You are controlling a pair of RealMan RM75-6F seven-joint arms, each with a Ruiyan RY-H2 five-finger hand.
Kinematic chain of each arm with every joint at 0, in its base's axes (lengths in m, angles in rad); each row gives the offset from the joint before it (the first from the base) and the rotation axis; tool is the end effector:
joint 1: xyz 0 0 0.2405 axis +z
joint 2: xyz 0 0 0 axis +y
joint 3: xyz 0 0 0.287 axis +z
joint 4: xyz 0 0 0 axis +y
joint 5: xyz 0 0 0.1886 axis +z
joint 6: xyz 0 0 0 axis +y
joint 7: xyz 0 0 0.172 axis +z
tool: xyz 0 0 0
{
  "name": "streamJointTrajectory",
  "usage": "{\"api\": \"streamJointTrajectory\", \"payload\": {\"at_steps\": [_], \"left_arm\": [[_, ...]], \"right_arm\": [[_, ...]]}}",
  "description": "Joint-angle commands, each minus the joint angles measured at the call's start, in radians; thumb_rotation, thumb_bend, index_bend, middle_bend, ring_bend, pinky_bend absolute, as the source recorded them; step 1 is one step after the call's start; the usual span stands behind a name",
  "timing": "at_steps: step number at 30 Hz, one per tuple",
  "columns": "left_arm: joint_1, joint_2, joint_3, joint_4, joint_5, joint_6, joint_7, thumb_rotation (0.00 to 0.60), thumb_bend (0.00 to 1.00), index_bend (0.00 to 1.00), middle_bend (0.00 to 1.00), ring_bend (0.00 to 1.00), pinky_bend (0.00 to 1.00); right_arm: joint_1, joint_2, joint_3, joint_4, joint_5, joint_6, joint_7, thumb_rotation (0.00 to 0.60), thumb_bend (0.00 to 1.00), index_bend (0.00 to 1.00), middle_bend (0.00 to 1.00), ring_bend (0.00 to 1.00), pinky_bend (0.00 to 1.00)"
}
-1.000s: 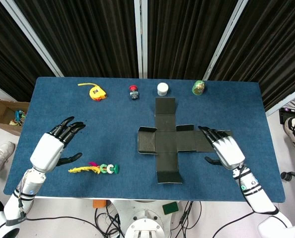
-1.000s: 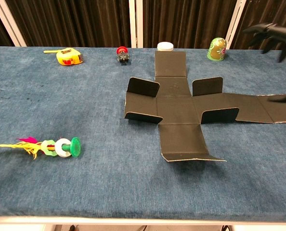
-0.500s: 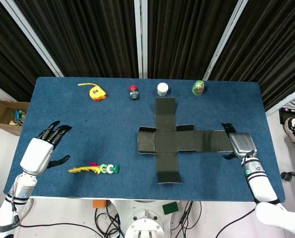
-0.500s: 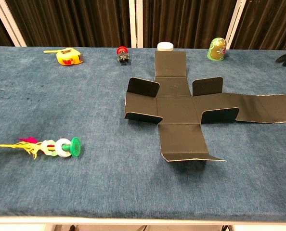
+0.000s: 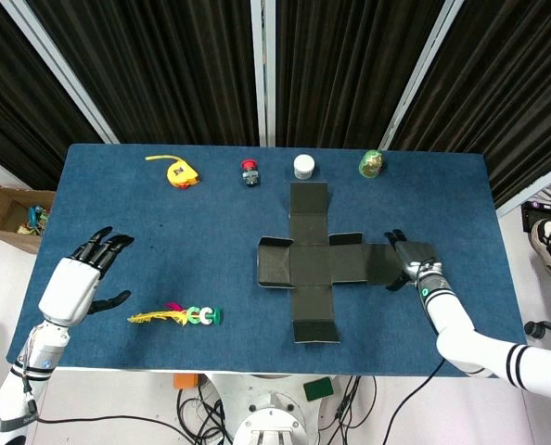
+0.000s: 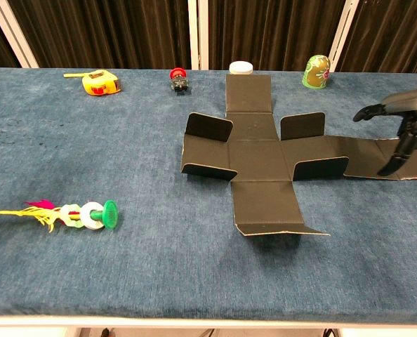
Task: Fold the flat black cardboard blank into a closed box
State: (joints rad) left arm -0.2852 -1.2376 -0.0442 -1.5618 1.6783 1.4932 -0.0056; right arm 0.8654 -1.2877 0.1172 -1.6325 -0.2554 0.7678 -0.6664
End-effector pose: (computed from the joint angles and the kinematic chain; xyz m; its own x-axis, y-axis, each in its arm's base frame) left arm -0.2558 0.2618 0.1453 0.3337 -0.0629 0.9406 0.8691 -0.3659 -0.3328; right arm -0.2440 -0.3903 0.0468 0.3594 -0.6191 0.6983 -0.8757 0.0349 0.4816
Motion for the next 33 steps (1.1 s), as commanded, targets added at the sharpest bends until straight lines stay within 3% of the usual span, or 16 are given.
{"api": "streamJointTrajectory", "payload": {"at_steps": [1,29,33], "left_arm": [[-0.001,-0.001,0.001,0.002,0.000,-0.001,-0.003,0.600,0.09,0.16,0.18,0.09,0.33],[0.006,-0.021,0.004,0.042,-0.007,0.010,-0.037,0.600,0.09,0.16,0.18,0.09,0.32],[0.007,-0.023,0.004,0.047,-0.007,0.013,-0.042,0.600,0.09,0.16,0.18,0.09,0.32]], "right_arm": [[0.034,-0.034,-0.022,0.033,0.028,-0.009,-0.003,0.600,0.12,0.00,0.00,0.74,1.00],[0.111,-0.140,-0.079,0.099,0.048,0.045,0.036,0.600,0.14,0.00,0.00,0.74,1.00],[0.119,-0.148,-0.087,0.107,0.054,0.053,0.029,0.600,0.20,0.12,0.03,0.74,1.00]]}}
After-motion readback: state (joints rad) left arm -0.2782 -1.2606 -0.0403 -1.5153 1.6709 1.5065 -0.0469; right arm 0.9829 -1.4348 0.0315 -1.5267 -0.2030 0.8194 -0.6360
